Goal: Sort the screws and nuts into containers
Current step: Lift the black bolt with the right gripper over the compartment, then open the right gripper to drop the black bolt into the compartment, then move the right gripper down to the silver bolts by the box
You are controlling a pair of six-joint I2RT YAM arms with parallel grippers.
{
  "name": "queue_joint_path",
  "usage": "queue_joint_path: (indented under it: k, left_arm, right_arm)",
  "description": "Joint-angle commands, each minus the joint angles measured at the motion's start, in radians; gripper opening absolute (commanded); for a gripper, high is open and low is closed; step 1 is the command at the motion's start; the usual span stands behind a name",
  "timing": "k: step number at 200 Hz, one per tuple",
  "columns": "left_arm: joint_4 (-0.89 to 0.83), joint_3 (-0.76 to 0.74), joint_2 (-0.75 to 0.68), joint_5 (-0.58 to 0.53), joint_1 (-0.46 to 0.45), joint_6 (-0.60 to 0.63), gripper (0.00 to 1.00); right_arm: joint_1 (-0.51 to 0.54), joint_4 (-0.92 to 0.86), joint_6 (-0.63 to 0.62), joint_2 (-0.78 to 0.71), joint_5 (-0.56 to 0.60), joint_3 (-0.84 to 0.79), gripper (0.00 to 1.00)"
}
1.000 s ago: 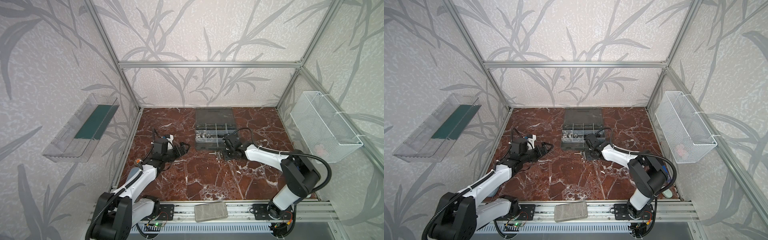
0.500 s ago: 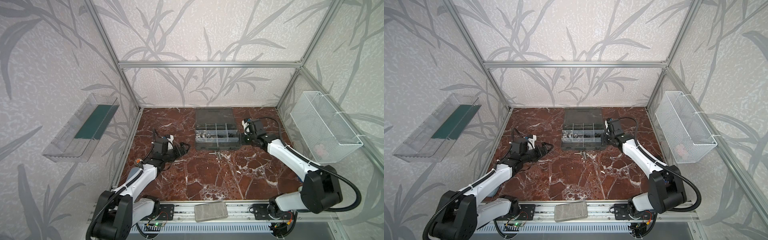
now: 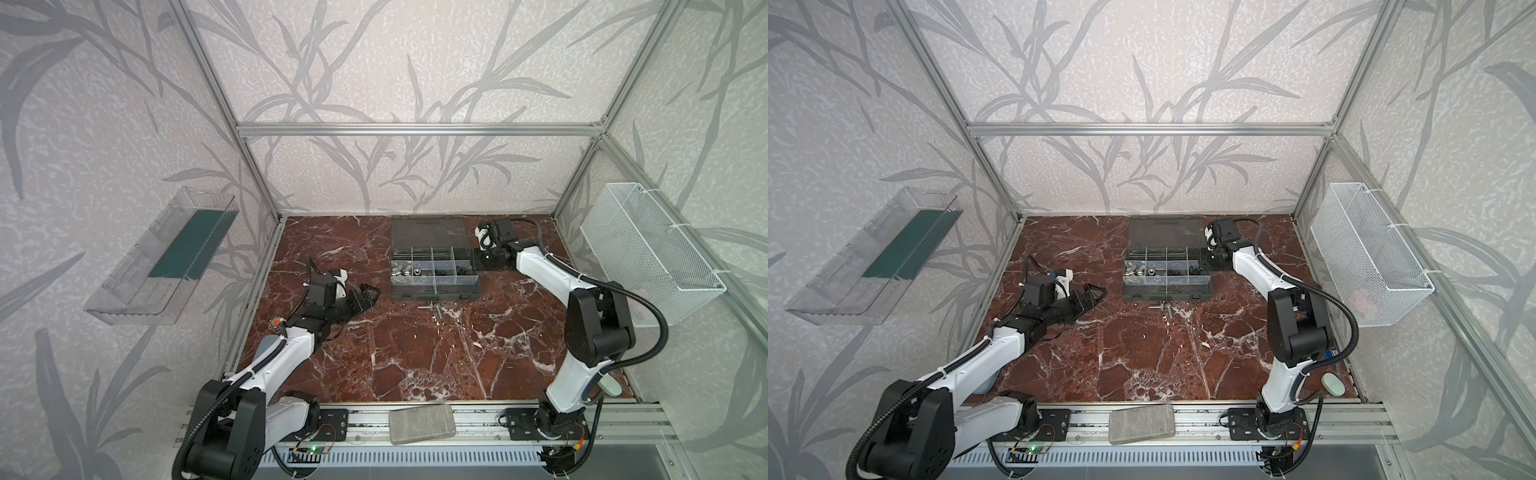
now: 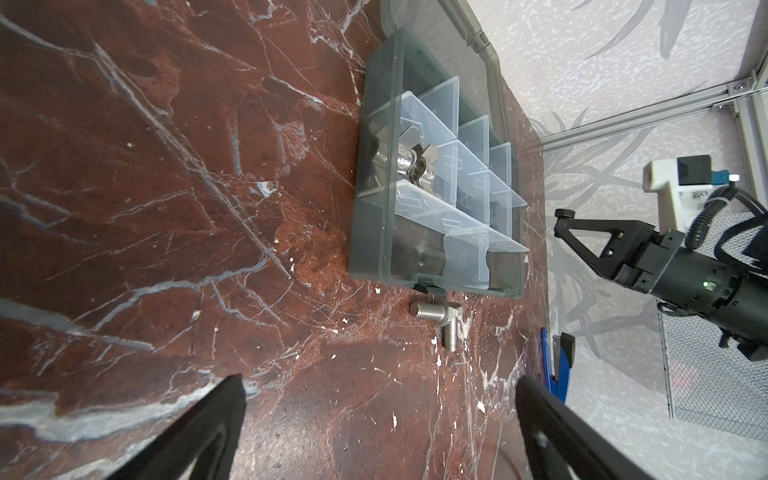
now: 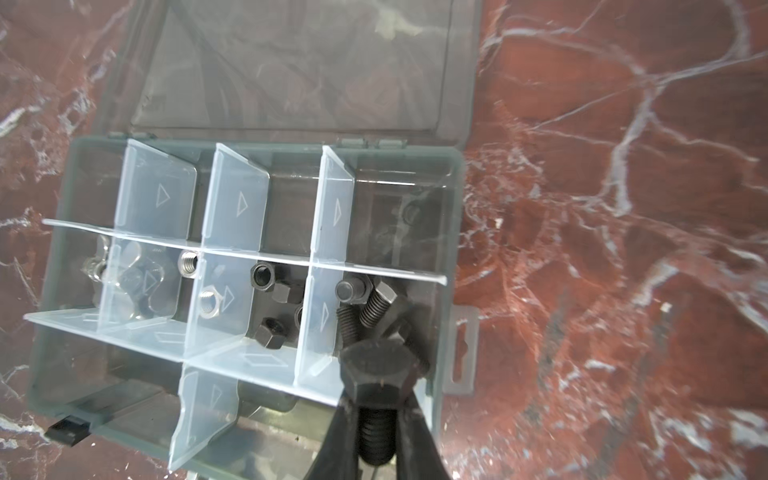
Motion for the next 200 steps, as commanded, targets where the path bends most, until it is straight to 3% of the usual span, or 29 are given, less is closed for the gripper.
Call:
queue_joint_path:
  k: [1,58,104,160,200]
  left_arm:
    - [-0.016,0.032,-0.002,-0.016,0.008,0.017,0.99]
    - [-0.014,0.03,0.0,-0.016,0.008,0.019,0.99]
    - [-0.009,0.023,-0.003,-0.014,0.008,0.019,0.99]
    - [0.002,0.016,-0.005,-0.011,0.009,0.016,0.99]
    - [0.0,0.013,-0.009,-0.011,0.009,0.018,0.99]
  right_arm:
    - [-0.001,-0.04,-0.015,0.025,-0.036,0.038,0.02]
    - [-0.001,-0.048,-0.024,0.061,-0.027,0.051,0.05]
    - [-0.001,-0.047,-0.024,0.075,-0.027,0.057,0.21]
    - [0.0,-0.069,-0.032,0.088,-0.02,0.084,0.29]
    - [0.006,-0.064,-0.067,0.038,-0.04,0.052,0.41]
